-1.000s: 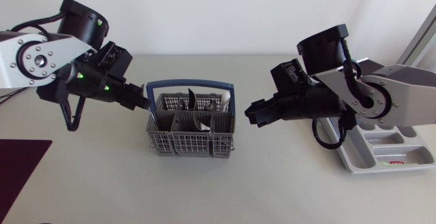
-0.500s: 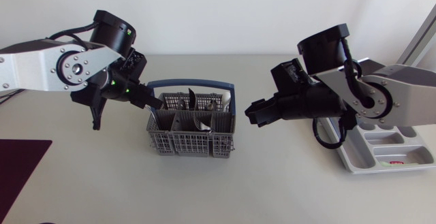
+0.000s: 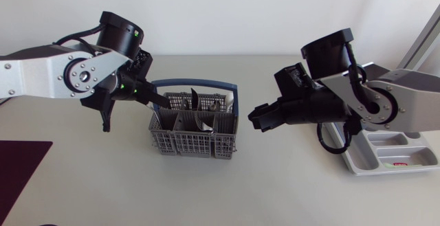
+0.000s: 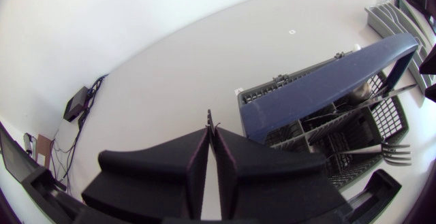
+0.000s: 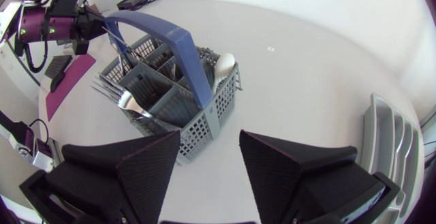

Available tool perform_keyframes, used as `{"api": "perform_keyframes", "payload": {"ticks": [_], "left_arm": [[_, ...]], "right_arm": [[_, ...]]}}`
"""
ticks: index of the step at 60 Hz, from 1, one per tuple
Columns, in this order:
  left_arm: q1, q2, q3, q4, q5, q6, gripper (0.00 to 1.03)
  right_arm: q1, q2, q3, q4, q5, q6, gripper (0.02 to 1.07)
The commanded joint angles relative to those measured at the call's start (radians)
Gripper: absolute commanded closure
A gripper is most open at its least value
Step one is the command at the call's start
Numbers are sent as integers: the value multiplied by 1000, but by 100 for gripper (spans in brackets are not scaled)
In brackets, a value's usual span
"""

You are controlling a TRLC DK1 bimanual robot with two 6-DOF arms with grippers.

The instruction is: Sort the cutlery from the basket into the organizer compartments.

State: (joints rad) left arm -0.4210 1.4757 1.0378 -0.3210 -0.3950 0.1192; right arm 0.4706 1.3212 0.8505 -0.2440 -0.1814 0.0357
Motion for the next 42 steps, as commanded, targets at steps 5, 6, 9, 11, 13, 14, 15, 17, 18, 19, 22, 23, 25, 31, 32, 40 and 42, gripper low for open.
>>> {"api": "perform_keyframes", "payload": {"ticks": [5, 6, 9, 11, 13, 14, 15, 17, 18, 19, 22, 23, 25, 31, 32, 40, 42], "left_arm": [[-24, -54, -59, 8, -28, -23, 100], [-27, -60, -67, 13, -31, -21, 100], [-30, -83, -87, 30, -44, -16, 100], [-35, -98, -101, 40, -50, -12, 100], [-42, -117, -114, 51, -59, -3, 100], [-44, -124, -120, 54, -62, 2, 100], [-47, -134, -127, 59, -67, 7, 100], [-53, -149, -137, 68, -70, 14, 100], [-58, -161, -145, 73, -71, 17, 100], [-62, -173, -151, 79, -71, 20, 100], [-71, -199, -165, 88, -79, 33, 100], [-76, -212, -170, 91, -81, 34, 100], [-85, -227, -177, 99, -81, 39, 100], [-121, -315, -216, 152, -81, 63, 100], [-125, -328, -220, 166, -81, 68, 100], [-150, -420, -226, 207, -82, 77, 100], [-154, -436, -220, 207, -82, 77, 100]], "right_arm": [[10, -20, -24, -6, 7, -14, 43], [10, -20, -24, -6, 8, -14, 43], [10, -20, -24, -6, 8, -14, 43], [11, -20, -24, -6, 10, -14, 43], [11, -20, -24, -6, 10, -14, 43], [11, -20, -24, -5, 10, -14, 43], [13, -20, -24, -6, 10, -14, 43], [13, -20, -24, -5, 10, -13, 43], [13, -20, -22, -5, 10, -13, 43], [14, -20, -22, -5, 11, -13, 43], [17, -20, -22, -5, 11, -13, 43], [17, -20, -22, -5, 13, -13, 43], [19, -20, -21, -5, 14, -13, 43], [28, -22, -19, -6, 19, -11, 43], [28, -23, -19, -6, 19, -13, 43], [33, -40, -18, -5, 19, -16, 43], [34, -48, -18, -5, 19, -19, 43]]}}
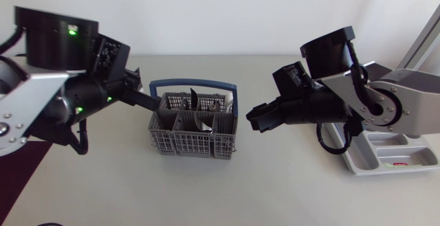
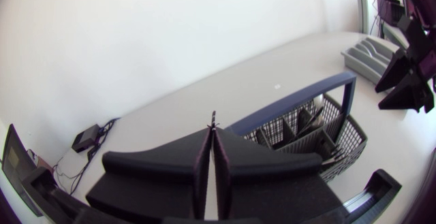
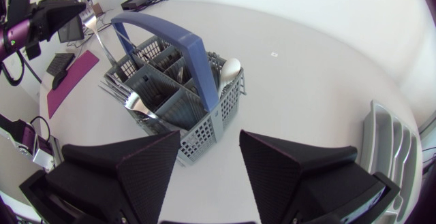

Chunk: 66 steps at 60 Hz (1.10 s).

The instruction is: Sort the cutlery from the basket into the organizer compartments.

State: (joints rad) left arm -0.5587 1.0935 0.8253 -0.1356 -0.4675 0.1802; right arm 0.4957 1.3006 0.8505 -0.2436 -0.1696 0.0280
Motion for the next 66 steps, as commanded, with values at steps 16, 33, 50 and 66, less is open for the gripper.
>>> {"api": "perform_keyframes", "payload": {"ticks": [16, 33, 50, 66], "left_arm": [[-14, -147, 63, -19, 89, 2, 100], [5, -192, 126, -44, 265, -73, 100], [43, -118, 199, -114, 500, -168, 100], [72, 2, 258, -154, 642, -225, 100]], "right_arm": [[37, -142, -19, 7, 8, -53, 42], [101, -227, 22, -3, 10, -160, 41], [147, -212, 125, -80, -22, -198, 34], [218, -169, 196, -148, -36, -165, 34]]}}
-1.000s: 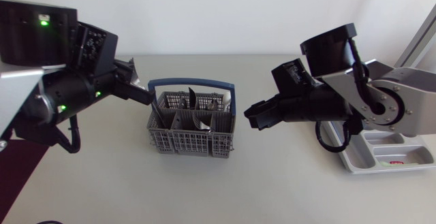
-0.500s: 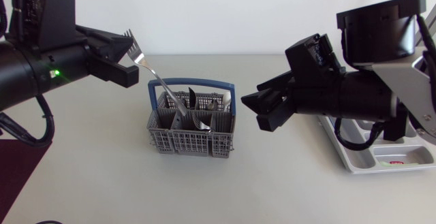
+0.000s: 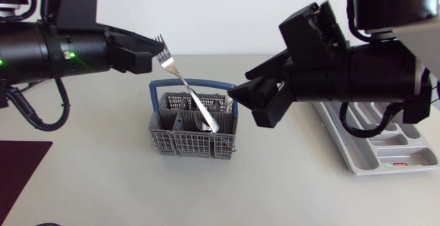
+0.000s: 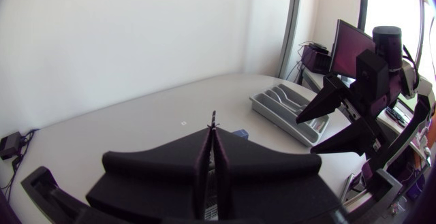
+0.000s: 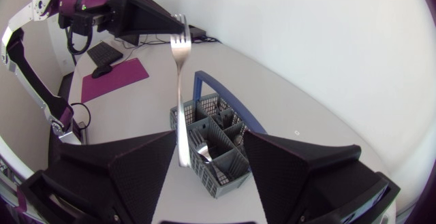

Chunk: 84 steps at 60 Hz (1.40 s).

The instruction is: Sort the cutlery from the basket into the organizer compartments.

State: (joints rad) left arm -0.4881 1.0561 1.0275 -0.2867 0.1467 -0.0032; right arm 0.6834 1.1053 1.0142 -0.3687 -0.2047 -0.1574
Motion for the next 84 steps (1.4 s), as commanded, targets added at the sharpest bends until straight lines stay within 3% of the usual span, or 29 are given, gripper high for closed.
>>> {"api": "perform_keyframes", "payload": {"ticks": [1, 22, 28, 42, 71, 84], "left_arm": [[0, 42, 57, -3, 28, -41, 100], [-38, 160, 121, -19, 83, -77, 100], [-38, 174, 134, -22, 99, -89, 100], [-37, 200, 152, -31, 136, -101, 100], [-40, 217, 157, -43, 145, -106, 100], [-40, 211, 158, -43, 149, -109, 100]], "right_arm": [[33, 30, 35, -24, -1, 21, 34], [82, 142, 113, -53, 67, 24, 36], [84, 169, 129, -55, 67, 24, 44], [82, 217, 136, -42, 68, 19, 49], [77, 291, 211, -38, 77, 18, 82], [84, 297, 205, -45, 74, 21, 83]]}}
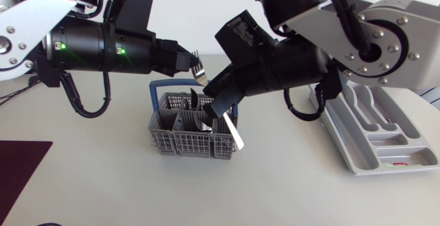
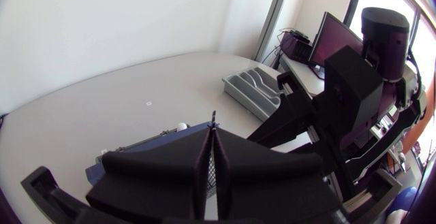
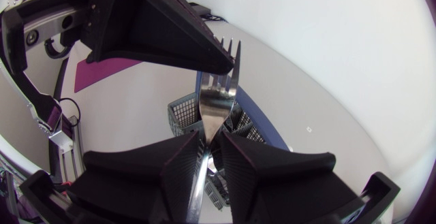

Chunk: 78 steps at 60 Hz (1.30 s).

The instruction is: Sort the cutlery from the basket into the organizer compartments.

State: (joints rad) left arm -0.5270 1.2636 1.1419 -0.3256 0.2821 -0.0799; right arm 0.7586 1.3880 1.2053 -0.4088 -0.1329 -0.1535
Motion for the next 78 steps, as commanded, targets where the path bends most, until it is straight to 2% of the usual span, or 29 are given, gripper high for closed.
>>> {"api": "perform_keyframes", "payload": {"ticks": [1, 21, 27, 38, 39, 42, 47, 64, 78], "left_arm": [[-1, 2, 44, -4, 14, -32, 100], [5, -10, 41, -6, 14, -32, 100], [10, -13, 41, -6, 15, -34, 99], [35, -26, 44, -3, 28, -34, 68], [45, -30, 45, -1, 28, -34, 60], [56, -36, 50, 2, 28, -34, 52], [93, -46, 59, 5, 28, -38, 45], [165, -90, 74, 11, 29, -41, 40], [176, -98, 42, -41, 29, 29, 41]], "right_arm": [[8, 14, 13, -5, 3, 17, 83], [11, 26, 2, -16, -5, 15, 100], [11, 19, -6, -19, -20, 14, 100], [13, -14, -36, -36, -28, 11, 101], [11, -18, -41, -42, -28, 11, 101], [10, -35, -56, -45, -28, 8, 101], [4, -61, -82, -55, -28, 6, 101], [-54, -155, -148, -81, -25, -3, 101], [-231, -242, -230, -88, -28, -44, 101]]}}
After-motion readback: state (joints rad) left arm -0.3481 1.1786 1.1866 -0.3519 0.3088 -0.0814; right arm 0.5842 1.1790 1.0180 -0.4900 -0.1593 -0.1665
